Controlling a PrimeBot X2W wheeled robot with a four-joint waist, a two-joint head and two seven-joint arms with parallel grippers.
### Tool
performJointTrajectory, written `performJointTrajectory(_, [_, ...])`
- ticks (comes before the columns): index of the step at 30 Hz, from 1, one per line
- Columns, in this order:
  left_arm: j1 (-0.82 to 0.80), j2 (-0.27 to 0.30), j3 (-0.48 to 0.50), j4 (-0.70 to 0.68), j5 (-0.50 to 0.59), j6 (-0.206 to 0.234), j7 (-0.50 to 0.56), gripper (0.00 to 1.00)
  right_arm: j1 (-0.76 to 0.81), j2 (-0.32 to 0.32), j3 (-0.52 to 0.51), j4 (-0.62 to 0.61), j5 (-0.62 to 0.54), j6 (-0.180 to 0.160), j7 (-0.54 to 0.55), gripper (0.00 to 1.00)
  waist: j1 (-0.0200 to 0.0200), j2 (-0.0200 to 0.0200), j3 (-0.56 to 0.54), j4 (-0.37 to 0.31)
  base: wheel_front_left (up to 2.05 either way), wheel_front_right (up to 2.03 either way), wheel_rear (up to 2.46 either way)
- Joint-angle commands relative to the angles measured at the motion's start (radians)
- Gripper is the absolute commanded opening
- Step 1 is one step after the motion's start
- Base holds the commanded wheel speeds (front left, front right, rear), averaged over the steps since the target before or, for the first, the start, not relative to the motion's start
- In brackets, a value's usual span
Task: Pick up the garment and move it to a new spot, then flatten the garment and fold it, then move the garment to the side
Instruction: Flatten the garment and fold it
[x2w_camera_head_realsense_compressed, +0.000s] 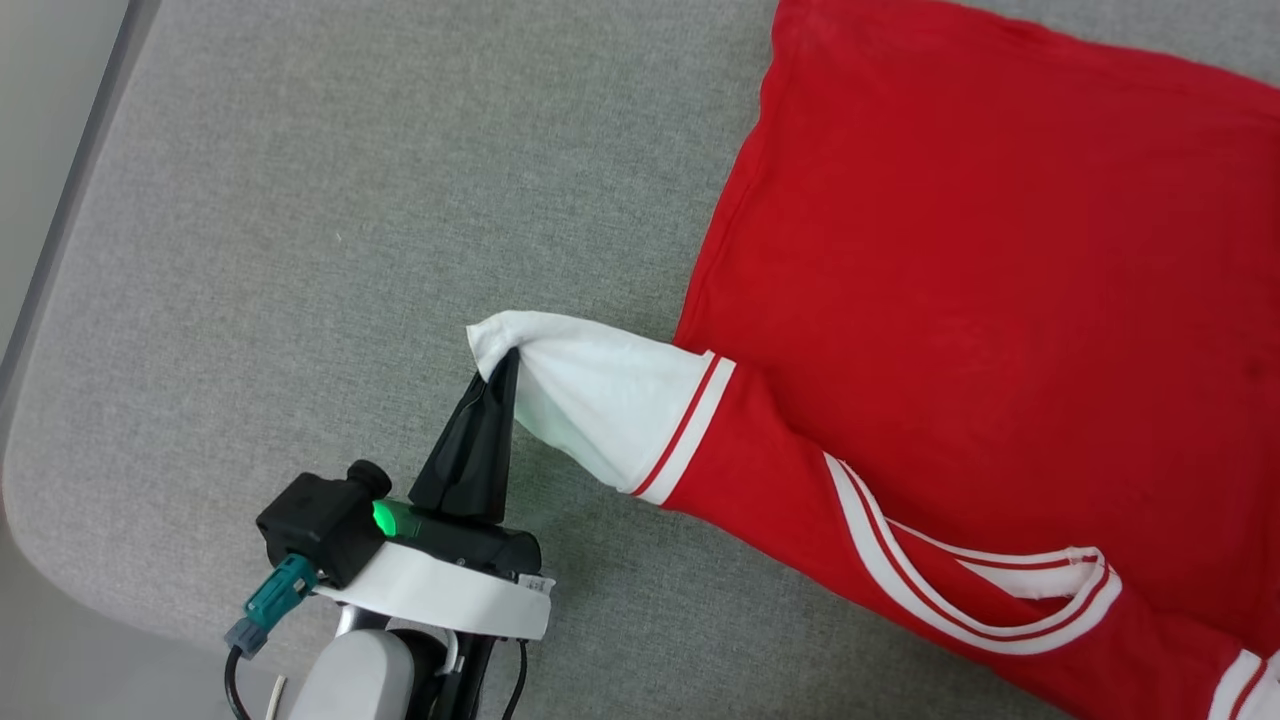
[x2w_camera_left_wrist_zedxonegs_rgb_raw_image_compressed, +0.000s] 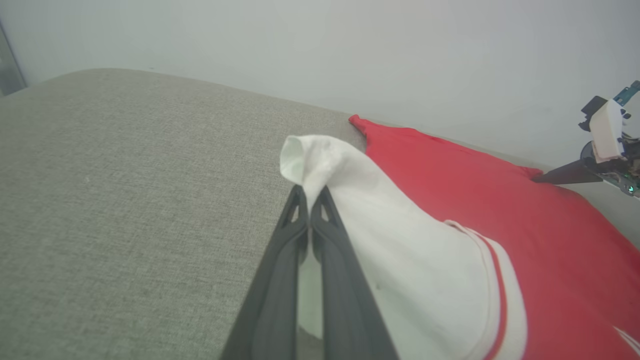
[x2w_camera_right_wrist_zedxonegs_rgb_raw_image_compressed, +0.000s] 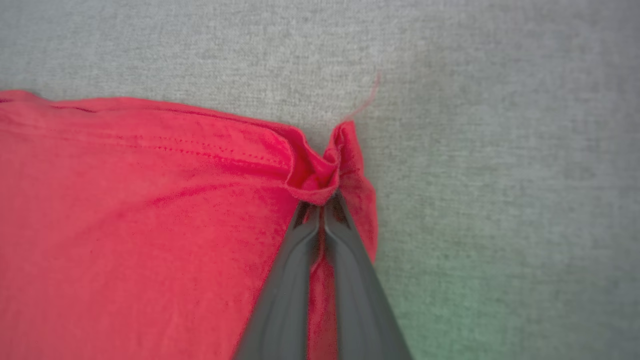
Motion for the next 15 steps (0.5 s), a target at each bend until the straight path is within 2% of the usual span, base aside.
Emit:
performJointTrajectory(1, [0.007, -0.002, 0.006, 0.005, 0.006, -0.002, -0.005, 0.00, 0.046, 0.019, 0.010, 0.033, -0.016, -0.001, 0.010, 0.00, 0.0001, 0.0000, -0.027, -0.011, 0.00, 0.00, 0.00])
performJointTrajectory(8, [0.055, 0.018, 0.038, 0.030, 0.014, -0.003, -0.005, 0.00, 0.056, -0.027, 0.098, -0.037, 0.028, -0.001, -0.025, 0.00, 0.0001, 0.0000, -0.156, -0.065, 0.00, 0.00, 0.00])
performJointTrajectory(15, [0.132, 0.034, 0.076, 0.052, 0.020, -0.003, -0.005, 0.00, 0.229, -0.090, 0.213, -0.183, 0.166, -0.001, -0.050, 0.00, 0.0001, 0.0000, -0.284, -0.137, 0.00, 0.00, 0.00])
